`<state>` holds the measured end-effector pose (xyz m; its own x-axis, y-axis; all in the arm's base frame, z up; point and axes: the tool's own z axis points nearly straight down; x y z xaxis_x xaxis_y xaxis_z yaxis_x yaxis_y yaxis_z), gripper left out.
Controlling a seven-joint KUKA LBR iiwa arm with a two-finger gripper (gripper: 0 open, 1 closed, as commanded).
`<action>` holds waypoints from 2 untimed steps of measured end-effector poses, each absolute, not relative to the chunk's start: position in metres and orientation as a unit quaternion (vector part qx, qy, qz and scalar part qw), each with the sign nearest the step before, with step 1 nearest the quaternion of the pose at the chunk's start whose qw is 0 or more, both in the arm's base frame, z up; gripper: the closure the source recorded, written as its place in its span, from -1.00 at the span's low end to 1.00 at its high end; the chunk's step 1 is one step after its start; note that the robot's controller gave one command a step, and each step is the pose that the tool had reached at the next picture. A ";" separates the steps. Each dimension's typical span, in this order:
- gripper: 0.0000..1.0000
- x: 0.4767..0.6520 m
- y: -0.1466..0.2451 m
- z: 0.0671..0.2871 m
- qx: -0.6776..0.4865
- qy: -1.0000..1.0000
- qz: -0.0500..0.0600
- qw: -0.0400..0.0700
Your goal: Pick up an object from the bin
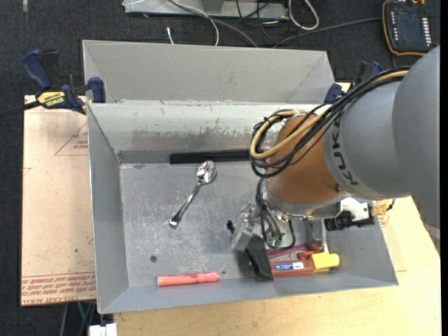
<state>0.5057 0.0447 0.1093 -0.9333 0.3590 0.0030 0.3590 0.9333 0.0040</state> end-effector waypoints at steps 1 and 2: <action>1.00 0.508 0.045 0.136 -0.182 -0.983 -0.004 -0.003; 1.00 0.507 0.045 0.153 -0.182 -0.983 -0.003 -0.001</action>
Offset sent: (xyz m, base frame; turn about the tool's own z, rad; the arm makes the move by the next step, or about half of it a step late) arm 0.0021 0.0005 0.0731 -0.0008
